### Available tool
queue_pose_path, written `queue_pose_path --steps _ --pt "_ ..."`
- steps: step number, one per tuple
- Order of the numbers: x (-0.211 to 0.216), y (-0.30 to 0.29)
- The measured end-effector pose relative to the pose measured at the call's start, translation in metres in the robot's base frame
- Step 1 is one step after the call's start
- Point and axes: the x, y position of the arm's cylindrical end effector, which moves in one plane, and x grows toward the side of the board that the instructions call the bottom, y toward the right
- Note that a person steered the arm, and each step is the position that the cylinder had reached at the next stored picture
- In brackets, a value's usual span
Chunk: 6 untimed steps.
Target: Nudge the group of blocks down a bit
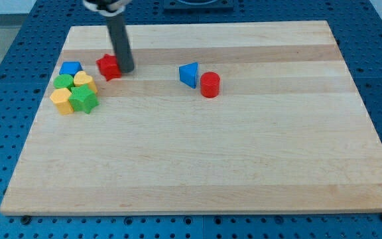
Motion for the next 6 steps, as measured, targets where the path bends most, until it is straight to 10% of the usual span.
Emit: queue_pose_path --steps 4,6 --pt "-0.048 -0.037" --pt "-0.004 -0.041"
